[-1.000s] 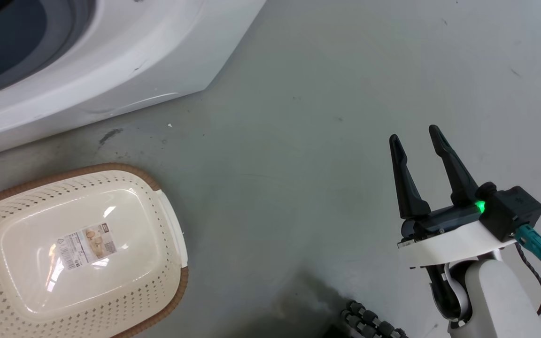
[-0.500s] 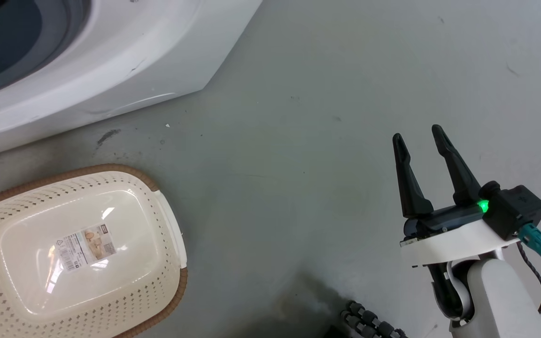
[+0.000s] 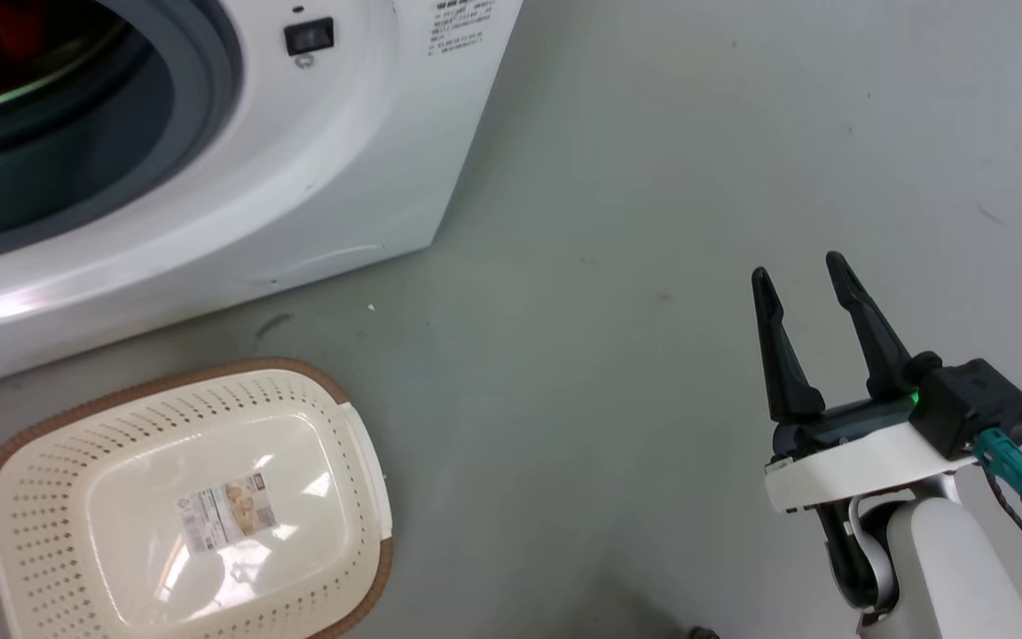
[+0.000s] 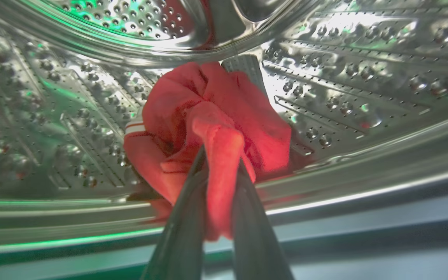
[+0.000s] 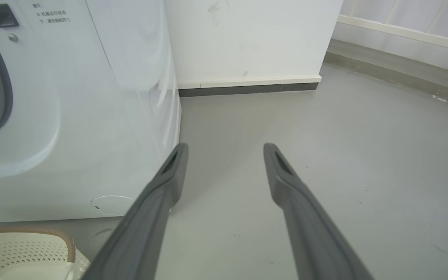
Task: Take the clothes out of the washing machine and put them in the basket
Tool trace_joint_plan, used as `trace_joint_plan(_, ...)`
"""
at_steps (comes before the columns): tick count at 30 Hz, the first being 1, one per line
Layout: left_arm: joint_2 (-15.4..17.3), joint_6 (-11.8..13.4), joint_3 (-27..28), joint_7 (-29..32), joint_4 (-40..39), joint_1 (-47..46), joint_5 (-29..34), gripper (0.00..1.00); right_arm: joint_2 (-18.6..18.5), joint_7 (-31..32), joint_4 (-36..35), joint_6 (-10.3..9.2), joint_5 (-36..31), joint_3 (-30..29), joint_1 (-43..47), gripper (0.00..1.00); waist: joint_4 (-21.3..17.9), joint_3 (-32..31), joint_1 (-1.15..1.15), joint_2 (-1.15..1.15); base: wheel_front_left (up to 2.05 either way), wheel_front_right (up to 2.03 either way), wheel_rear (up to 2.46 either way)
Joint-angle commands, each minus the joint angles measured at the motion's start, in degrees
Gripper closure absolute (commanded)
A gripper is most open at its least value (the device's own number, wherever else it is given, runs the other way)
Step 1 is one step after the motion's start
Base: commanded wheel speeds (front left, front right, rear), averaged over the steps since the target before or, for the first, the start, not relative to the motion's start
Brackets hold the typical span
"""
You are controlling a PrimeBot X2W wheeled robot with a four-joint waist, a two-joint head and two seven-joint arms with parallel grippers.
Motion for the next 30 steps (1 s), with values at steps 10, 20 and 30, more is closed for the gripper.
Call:
trace_joint_plan(10, -4.22, 1.43, 0.8, -18.5, 3.98, 8.31, -1.97, 1.0, 0.07, -0.04, 1.95, -0.04, -2.39, -1.9, 3.81, 0.0, 4.06, -11.21, 0.0, 0.0, 0.0, 0.0, 0.0)
trace_joint_plan(20, -8.23, 0.84, 0.2, -29.57, 5.68, 14.15, -2.88, 1.0, 0.07, 2.38, 0.5, -0.04, -3.62, -3.42, 7.36, 0.0, 7.42, -20.01, 0.0, 0.0, 0.0, 0.0, 0.0)
trace_joint_plan(30, -10.42, -0.1, 0.74, -30.41, -1.55, 20.61, -3.49, 1.0, 0.07, 4.75, -1.72, -0.04, -4.35, -4.64, 11.68, 0.0, 10.12, -26.53, 0.0, 0.0, 0.0, 0.0, 0.0)
